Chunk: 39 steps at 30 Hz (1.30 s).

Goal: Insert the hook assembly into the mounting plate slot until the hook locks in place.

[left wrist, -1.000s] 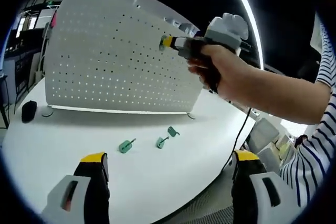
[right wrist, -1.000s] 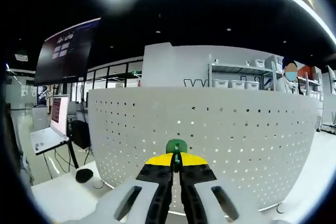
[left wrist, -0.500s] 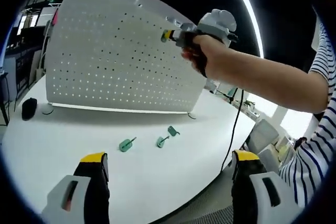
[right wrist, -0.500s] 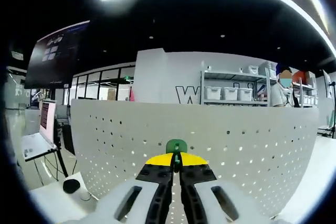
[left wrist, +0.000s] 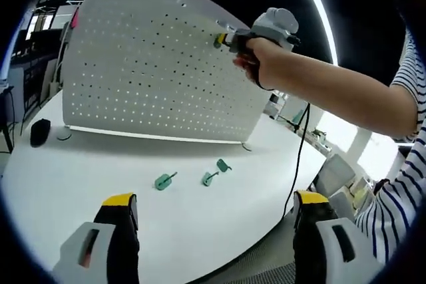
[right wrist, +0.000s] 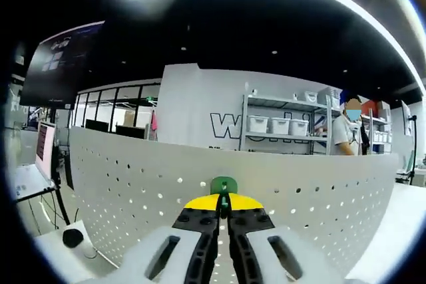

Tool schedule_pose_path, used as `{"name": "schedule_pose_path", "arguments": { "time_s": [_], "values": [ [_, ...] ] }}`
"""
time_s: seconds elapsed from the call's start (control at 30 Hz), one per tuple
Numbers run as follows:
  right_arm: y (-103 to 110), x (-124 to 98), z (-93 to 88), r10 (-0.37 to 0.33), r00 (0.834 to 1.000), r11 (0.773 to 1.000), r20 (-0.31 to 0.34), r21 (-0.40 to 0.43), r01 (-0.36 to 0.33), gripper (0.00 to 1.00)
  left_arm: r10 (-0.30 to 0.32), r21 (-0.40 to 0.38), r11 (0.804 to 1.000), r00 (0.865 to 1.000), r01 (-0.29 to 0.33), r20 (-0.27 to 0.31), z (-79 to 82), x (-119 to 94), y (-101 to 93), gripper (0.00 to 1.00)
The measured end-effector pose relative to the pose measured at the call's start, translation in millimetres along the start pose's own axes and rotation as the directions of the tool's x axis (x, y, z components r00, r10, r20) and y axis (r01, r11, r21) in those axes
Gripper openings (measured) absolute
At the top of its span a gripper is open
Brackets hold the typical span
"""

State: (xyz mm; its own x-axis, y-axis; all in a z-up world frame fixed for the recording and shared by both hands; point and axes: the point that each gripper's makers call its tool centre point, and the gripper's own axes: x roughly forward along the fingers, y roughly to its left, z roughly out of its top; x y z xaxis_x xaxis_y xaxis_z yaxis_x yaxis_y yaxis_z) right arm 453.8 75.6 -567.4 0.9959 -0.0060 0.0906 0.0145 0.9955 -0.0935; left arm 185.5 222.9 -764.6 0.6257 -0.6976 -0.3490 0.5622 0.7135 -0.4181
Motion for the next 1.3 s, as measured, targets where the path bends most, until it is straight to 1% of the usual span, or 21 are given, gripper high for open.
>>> {"name": "schedule_pose_path", "arguments": {
  "time_s": [0.13,0.23,0.33,0.4,0.53,0.6,0.83,0.87,0.97,1.03,1.07,1.1,1.13,1.17,1.2,1.23,1.27,1.3],
  "values": [
    [1,4,-2.6,-0.004,1.000,1.000,-0.005,-0.008,0.004,0.01,0.002,-0.001,1.000,1.000,-0.002,-0.003,-0.6,0,0.3,0.98],
    [-2,6,-6.2,-0.021,1.000,1.000,-0.009,-0.015,0.021,0.01,0.008,-0.009,1.000,1.000,-0.009,-0.012,-1.6,-1,1.4,0.97],
    [-4,7,-7.4,-0.021,1.000,1.000,-0.009,0.009,0.022,0.01,0.013,-0.021,1.000,1.000,-0.013,-0.004,0.5,-4,3.1,0.97],
    [-4,7,-6.6,-0.025,1.000,1.000,-0.006,0.007,0.025,0.01,0.014,-0.029,0.999,1.000,-0.014,0.002,1.4,-4,3.6,0.96],
    [-4,10,-11.7,-0.036,0.999,0.999,-0.022,0.020,0.036,0.01,0.017,-0.028,0.999,1.000,-0.017,-0.016,-2.1,-1,3.9,0.96],
    [-4,10,-11.6,-0.039,0.999,0.999,-0.021,0.024,0.039,0.01,0.018,-0.022,1.000,1.000,-0.018,-0.016,-2.0,-1,3.3,0.96],
    [-6,12,-14.1,-0.034,0.999,0.999,-0.022,0.010,0.034,0.01,0.034,-0.032,0.999,0.999,-0.034,-0.007,-0.8,-2,6.9,0.96],
    [-5,14,-13.7,-0.031,0.999,1.000,-0.024,-0.009,0.030,0.01,0.036,-0.033,0.999,0.999,-0.036,-0.006,-0.7,-2,7.2,0.96],
    [-7,12,-13.2,-0.020,0.999,1.000,-0.030,0.010,0.021,0.02,0.042,-0.029,0.999,0.999,-0.043,-0.002,-0.6,-2,8.0,0.96],
    [-6,11,-12.6,-0.010,0.999,1.000,-0.040,0.003,0.010,0.02,0.046,-0.028,0.999,0.999,-0.046,-0.006,-1.2,-2,8.3,0.96],
    [-6,11,-12.7,-0.006,0.999,1.000,-0.044,0.000,0.006,0.03,0.047,-0.027,0.999,0.999,-0.047,-0.007,-1.8,-2,8.9,0.96],
    [-6,10,-13.0,-0.006,0.999,1.000,-0.050,-0.008,0.005,0.06,0.048,-0.025,0.999,0.999,-0.048,-0.008,-2.2,-2,9.3,0.96],
    [-8,10,-12.5,-0.010,0.999,1.000,-0.052,-0.003,0.010,0.12,0.048,-0.024,0.999,0.999,-0.049,-0.008,-2.3,-2,9.0,0.96],
    [-12,8,-12.7,-0.020,0.998,0.999,-0.055,0.038,0.022,0.18,0.050,-0.022,0.999,0.999,-0.050,-0.008,-2.3,-2,8.9,0.96],
    [-12,7,-12.6,-0.008,0.999,0.997,-0.053,0.079,0.012,0.20,0.051,-0.019,0.998,0.999,-0.052,-0.007,-2.3,-2,9.0,0.96],
    [-10,2,-10.7,0.023,0.999,0.991,-0.048,0.133,-0.016,0.20,0.052,-0.019,0.998,0.999,-0.052,-0.007,-2.3,-2,9.0,0.96],
    [-9,-1,-7.6,0.038,0.999,0.990,-0.034,0.137,-0.033,0.20,0.052,-0.019,0.998,0.999,-0.053,-0.008,-2.6,-2,9.1,0.96],
    [-12,-7,-4.6,0.039,0.999,0.993,-0.023,0.116,-0.036,0.20,0.053,-0.018,0.998,0.999,-0.053,-0.007,-2.5,-3,9.0,0.96]
  ]
}}
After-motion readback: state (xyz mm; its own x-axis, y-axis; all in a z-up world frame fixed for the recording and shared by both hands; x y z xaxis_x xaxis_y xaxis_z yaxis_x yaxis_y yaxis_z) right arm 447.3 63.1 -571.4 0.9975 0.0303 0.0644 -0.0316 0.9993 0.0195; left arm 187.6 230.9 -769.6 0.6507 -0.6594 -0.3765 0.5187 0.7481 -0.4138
